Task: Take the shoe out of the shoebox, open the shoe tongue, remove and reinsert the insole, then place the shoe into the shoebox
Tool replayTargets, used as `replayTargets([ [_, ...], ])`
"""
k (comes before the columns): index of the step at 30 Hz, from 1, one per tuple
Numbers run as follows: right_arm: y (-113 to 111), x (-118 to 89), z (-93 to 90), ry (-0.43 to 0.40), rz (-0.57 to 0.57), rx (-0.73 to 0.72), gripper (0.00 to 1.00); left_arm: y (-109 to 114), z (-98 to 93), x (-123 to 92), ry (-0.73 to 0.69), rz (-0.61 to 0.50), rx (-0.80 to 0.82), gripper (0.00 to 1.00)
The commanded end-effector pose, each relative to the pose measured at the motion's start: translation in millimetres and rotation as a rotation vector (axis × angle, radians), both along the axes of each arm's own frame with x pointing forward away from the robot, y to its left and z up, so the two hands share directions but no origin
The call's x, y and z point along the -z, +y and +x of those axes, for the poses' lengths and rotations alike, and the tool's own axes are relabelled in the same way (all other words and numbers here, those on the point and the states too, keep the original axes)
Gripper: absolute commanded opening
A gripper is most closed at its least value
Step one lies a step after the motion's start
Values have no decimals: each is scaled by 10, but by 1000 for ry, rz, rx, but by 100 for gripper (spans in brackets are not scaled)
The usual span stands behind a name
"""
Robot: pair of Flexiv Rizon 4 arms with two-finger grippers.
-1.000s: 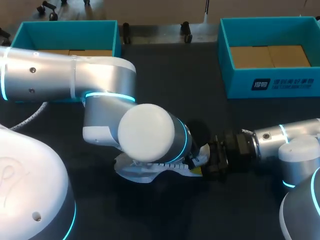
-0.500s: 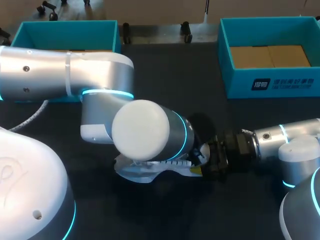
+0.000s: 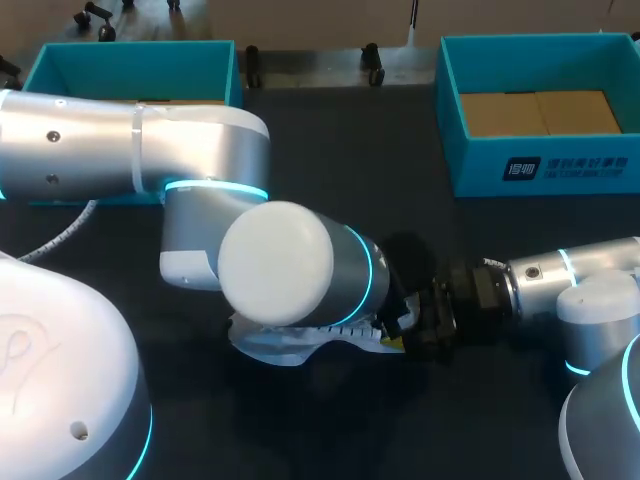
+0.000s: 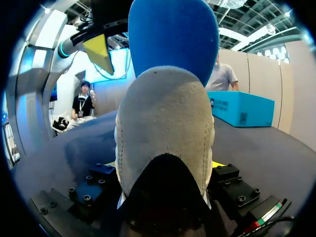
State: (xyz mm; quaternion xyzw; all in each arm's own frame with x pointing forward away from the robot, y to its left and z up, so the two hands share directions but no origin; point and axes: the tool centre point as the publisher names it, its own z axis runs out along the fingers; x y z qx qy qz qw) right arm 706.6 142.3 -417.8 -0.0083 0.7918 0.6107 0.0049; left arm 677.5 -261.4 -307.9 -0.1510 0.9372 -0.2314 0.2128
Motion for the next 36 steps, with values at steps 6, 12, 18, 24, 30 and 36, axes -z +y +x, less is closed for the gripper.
replayTargets([
  [6, 13, -4, -13, 0, -5, 2, 0, 140, -81, 88, -18, -42, 27, 99],
  [12, 13, -4, -13, 0, -5, 2, 0, 149, -44, 95, 5, -66, 49, 100],
  [18, 13, -4, -13, 0, -5, 2, 0, 154, -43, 88, 10, -59, 54, 100],
  [24, 13, -4, -13, 0, -5, 2, 0, 154, -43, 88, 10, -59, 54, 100],
  [30, 13, -4, -13, 0, -5, 2, 0, 121, -30, 170, -76, -104, 6, 100],
  [36, 13, -4, -13, 0, -5, 2, 0, 74, 38, 181, -108, -122, -19, 100],
])
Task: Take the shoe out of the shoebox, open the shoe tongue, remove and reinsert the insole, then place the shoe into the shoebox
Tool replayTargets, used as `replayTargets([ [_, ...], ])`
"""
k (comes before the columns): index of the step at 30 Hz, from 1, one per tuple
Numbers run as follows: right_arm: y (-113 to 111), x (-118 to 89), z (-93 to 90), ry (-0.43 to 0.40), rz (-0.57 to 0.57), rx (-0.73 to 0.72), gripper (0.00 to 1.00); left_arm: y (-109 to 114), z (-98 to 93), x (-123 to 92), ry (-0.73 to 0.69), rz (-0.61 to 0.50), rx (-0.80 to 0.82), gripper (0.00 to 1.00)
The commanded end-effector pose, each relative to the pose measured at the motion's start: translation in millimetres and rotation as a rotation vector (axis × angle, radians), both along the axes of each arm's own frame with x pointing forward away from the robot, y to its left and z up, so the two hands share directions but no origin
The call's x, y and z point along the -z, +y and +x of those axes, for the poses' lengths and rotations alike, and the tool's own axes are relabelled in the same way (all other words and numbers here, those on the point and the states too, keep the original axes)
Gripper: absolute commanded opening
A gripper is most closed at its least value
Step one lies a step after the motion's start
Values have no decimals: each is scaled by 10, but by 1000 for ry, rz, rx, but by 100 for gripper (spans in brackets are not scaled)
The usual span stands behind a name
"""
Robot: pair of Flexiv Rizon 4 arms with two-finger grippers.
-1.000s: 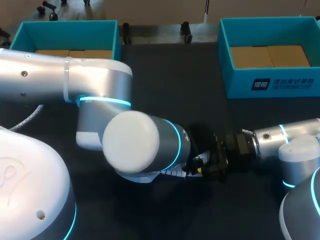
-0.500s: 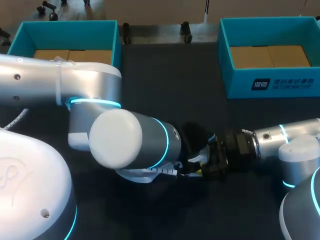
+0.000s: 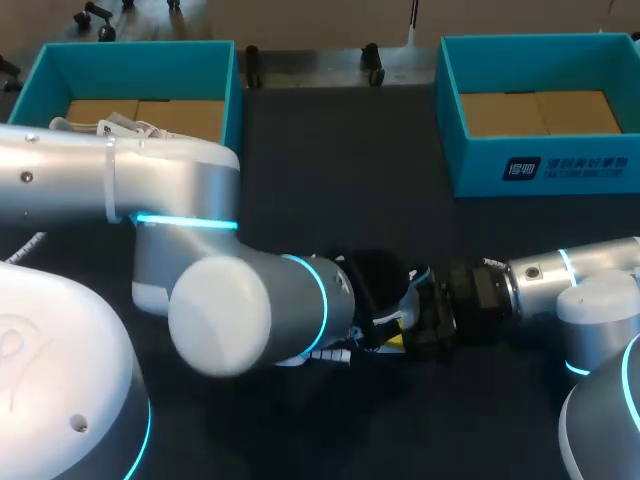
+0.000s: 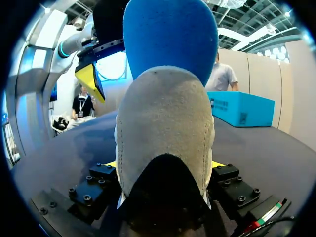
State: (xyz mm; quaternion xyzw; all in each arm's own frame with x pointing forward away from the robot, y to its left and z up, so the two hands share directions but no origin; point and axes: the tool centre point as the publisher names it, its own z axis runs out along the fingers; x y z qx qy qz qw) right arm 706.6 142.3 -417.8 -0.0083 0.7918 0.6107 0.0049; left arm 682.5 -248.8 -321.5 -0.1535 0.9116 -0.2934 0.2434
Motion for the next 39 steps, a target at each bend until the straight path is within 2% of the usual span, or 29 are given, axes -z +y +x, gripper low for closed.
replayTargets([
  [1, 13, -4, -13, 0, -5, 2, 0, -56, -8, 45, -23, -2, -21, 100],
  [3, 13, -4, -13, 0, -5, 2, 0, -52, -6, 39, -42, -4, -41, 100],
  [6, 13, -4, -13, 0, -5, 2, 0, -36, -3, 13, -56, -6, -54, 82],
  [10, 13, -4, -13, 0, -5, 2, 0, -21, 7, -5, -65, -11, -65, 67],
  [16, 13, -4, -13, 0, -5, 2, 0, -27, -24, 15, -91, -2, -84, 71],
  [24, 13, -4, -13, 0, -5, 2, 0, 12, -63, 44, -125, -8, -113, 69],
  [32, 13, -4, -13, 0, -5, 2, 0, 32, -8, 43, -151, 5, -151, 71],
  [39, 13, -4, -13, 0, -5, 2, 0, -6, 48, 127, -159, 15, -173, 72],
])
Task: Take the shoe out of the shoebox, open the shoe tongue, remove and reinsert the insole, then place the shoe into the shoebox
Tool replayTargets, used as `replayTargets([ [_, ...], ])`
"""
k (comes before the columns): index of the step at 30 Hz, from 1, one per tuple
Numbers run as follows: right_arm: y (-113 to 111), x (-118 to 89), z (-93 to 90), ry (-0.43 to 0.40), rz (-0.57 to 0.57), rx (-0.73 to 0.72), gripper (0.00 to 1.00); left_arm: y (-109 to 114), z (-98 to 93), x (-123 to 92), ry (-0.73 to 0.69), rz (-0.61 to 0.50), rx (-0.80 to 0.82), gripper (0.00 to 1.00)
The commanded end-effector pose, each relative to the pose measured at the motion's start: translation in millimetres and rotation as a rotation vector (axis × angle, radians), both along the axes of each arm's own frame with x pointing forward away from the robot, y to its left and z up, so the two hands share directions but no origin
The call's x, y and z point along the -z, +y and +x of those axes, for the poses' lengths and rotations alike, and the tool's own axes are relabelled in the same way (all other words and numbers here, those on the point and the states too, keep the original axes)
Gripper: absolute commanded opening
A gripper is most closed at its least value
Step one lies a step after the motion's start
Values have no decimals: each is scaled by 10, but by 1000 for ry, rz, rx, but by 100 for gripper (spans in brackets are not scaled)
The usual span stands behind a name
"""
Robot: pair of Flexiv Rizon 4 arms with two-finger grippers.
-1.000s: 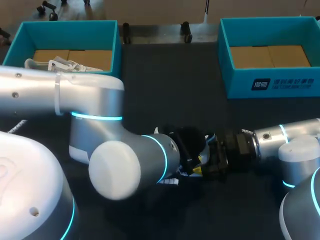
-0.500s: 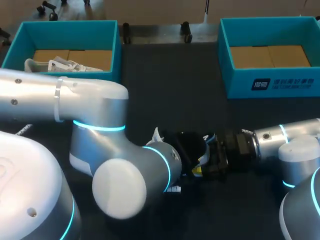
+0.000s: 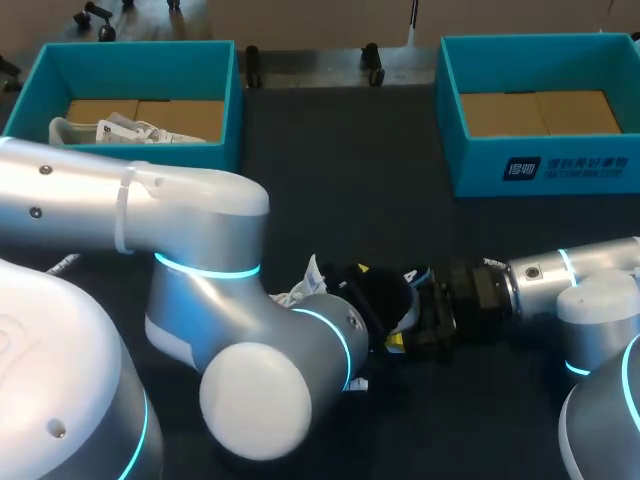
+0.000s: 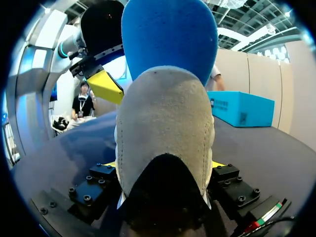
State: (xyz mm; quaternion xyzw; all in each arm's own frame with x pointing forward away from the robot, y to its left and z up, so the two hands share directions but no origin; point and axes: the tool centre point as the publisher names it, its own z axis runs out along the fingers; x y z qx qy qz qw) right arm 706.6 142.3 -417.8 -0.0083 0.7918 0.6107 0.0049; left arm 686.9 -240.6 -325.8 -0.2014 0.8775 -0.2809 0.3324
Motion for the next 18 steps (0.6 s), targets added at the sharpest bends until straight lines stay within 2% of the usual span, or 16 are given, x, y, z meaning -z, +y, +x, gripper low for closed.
replayTargets([
  [1, 13, -4, -14, 0, -5, 2, 0, -96, 10, 98, -11, 9, -17, 72],
  [18, 13, -4, -14, 0, -5, 2, 0, -101, 63, 231, -25, 16, -59, 65],
])
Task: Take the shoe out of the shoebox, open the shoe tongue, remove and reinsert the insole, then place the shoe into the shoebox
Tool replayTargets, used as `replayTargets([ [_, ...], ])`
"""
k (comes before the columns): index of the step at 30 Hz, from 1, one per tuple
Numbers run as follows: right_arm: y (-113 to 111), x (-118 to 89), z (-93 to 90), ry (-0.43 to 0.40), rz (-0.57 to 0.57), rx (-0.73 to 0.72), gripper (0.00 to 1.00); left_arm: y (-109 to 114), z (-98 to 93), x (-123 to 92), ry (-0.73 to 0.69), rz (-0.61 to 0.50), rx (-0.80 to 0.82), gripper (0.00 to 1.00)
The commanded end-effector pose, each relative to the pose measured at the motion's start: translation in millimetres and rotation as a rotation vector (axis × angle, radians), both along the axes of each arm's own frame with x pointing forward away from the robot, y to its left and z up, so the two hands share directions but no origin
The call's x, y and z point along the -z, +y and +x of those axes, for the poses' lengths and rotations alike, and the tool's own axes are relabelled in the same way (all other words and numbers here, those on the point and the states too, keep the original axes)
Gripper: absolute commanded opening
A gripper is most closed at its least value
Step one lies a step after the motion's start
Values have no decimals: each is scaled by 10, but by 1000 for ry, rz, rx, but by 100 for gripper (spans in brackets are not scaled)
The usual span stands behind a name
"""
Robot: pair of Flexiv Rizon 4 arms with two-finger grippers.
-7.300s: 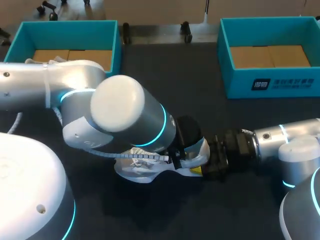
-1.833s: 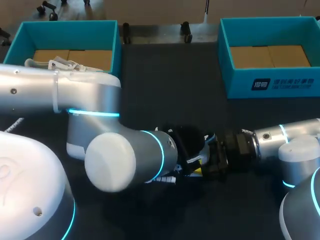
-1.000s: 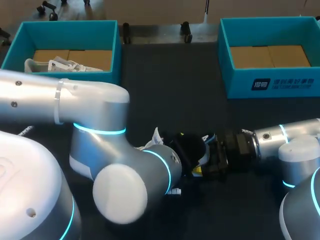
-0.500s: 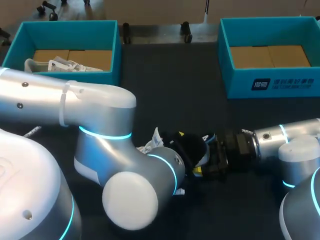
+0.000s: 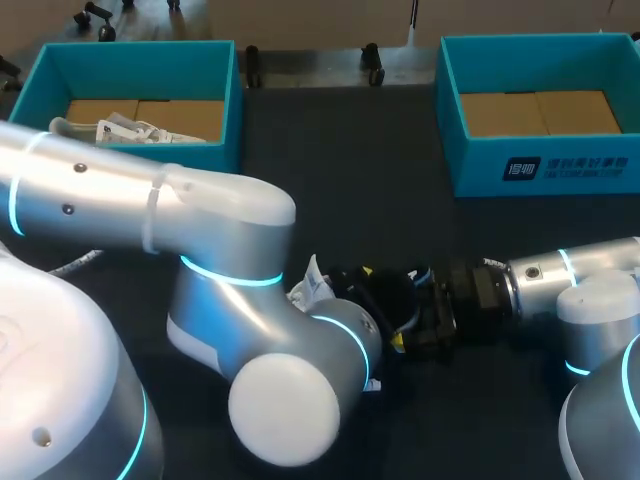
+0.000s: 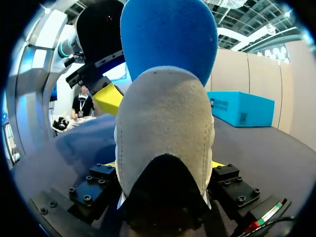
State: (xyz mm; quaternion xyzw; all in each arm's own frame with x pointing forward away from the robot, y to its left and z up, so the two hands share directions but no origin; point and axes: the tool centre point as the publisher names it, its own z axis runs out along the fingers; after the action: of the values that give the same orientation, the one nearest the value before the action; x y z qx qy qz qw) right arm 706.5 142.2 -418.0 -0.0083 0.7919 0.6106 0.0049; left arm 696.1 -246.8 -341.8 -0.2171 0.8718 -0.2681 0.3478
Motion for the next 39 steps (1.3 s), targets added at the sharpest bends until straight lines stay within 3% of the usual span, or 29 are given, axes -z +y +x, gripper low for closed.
replayTargets([
  [1, 14, -6, -13, 0, -5, 2, 0, -33, -32, 77, -8, 0, -13, 64],
  [7, 14, -6, -13, 0, -5, 2, 0, 6, -38, 88, -18, -21, -26, 50],
  [24, 14, -6, -13, 0, -5, 2, 0, 68, 11, 31, -27, -74, -8, 40],
  [27, 14, -6, -13, 0, -5, 2, 0, 48, 28, 10, -24, -78, -7, 26],
  [30, 14, -6, -13, 0, -5, 2, 0, 17, 46, 8, -20, -78, -9, 0],
  [39, 14, -6, -13, 0, -5, 2, 0, -52, 98, -2, -3, -77, -13, 0],
])
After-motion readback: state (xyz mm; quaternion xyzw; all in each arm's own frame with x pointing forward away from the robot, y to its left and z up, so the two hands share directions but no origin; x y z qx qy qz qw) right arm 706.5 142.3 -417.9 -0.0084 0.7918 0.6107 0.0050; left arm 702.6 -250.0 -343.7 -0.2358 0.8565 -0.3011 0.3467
